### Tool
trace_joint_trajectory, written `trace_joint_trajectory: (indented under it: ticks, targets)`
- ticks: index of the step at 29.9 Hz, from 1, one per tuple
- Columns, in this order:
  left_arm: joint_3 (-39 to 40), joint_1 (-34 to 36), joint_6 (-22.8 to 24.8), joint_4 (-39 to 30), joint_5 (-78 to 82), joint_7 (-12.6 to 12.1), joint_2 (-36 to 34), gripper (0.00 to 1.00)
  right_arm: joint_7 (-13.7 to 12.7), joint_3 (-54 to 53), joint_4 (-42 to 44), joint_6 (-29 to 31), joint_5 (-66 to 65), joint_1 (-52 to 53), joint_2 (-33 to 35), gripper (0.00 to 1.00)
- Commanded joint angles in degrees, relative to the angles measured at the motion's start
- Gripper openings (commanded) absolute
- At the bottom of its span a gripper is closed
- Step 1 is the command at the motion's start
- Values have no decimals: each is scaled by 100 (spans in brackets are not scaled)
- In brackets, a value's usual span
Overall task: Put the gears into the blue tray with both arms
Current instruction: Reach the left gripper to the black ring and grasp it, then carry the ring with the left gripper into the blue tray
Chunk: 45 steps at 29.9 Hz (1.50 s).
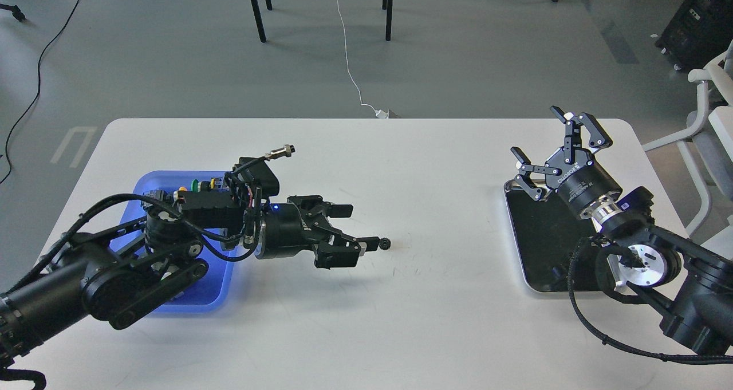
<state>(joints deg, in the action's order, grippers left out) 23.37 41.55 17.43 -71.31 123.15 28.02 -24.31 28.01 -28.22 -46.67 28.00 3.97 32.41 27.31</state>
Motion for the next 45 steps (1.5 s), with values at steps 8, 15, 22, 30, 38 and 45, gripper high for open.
trace_joint_trajectory:
  ticks: [8,15,22,30,38,45]
  targets:
    - [-869,820,-538,1750,185,-2,1306,96,-1,-16,0,0,61,-86,117,99]
    - [-1141,899,-741,2481,185,-2,1613,93,-1,-16,-9,0,52,-86,223,99]
    - [-1361,908,-768,2806,185,-2,1974,86,-1,-16,-9,0,61,-86,240,99]
    - [-1502,899,-777,2973,185,-2,2018,60,-1,-16,-18,0,61,-86,293,99]
    - [-1537,908,-776,2982,185,-2,2009,27,-1,-16,-18,0,52,-77,293,99]
    - [-1528,934,-908,2973,185,-2,1983,8,-1,-16,-9,0,52,-77,284,99]
